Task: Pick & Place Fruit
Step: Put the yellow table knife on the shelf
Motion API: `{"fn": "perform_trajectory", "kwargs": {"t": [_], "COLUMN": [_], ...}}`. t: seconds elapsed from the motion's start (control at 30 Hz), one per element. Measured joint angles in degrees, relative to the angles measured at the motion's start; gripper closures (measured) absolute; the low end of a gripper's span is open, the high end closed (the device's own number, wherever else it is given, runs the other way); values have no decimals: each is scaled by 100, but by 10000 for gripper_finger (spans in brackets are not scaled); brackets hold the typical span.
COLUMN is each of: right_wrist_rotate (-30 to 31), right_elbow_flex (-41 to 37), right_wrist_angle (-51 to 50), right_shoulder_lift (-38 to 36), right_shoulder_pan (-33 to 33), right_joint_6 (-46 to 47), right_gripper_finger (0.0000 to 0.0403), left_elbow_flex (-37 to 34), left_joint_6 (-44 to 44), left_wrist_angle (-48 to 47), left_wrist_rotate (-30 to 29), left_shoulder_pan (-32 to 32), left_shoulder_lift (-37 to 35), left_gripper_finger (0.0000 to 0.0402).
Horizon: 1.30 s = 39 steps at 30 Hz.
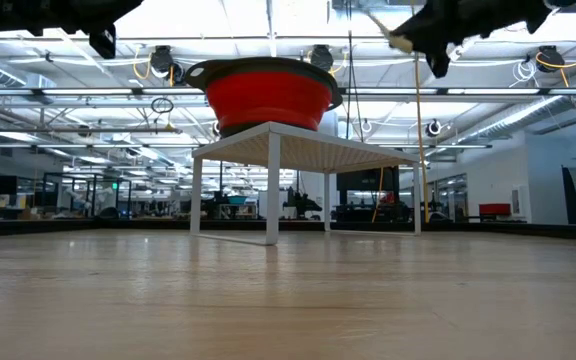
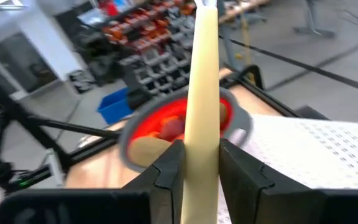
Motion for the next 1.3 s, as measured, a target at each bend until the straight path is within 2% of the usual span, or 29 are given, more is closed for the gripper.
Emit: {"fn": "perform_trajectory", "kwargs": {"t": [0.37, 0.53, 0.8, 0.93, 1.07, 1.3], "right_wrist_rotate": [985, 1715, 2889, 3285, 3336, 3431], "right_elbow_flex": [0, 20, 1099, 1644, 2053, 2868], "right_wrist_angle": [-44, -107, -2010, -2516, -2850, -4042], "right_shoulder_lift": [607, 689, 1061, 1350, 1650, 2338], "right_shoulder_pan": [48, 290, 646, 799, 882, 925], "right_joint_6": [177, 179, 63, 160, 268, 393], "right_gripper_finger": [329, 329, 328, 328, 328, 328], "left_elbow_flex": [0, -1, 1, 1, 1, 0], "left_joint_6": [9, 9, 16, 49, 63, 63], "left_wrist_angle": [-20, -20, -20, -20, -20, -20], "left_wrist_rotate": [-4, -7, -125, -188, -188, -188], "left_shoulder_pan": [0, 0, 0, 0, 0, 0], "left_shoulder_lift": [-1, -1, -1, -1, 1, 1], "left_gripper_finger": [392, 392, 392, 392, 392, 392]}}
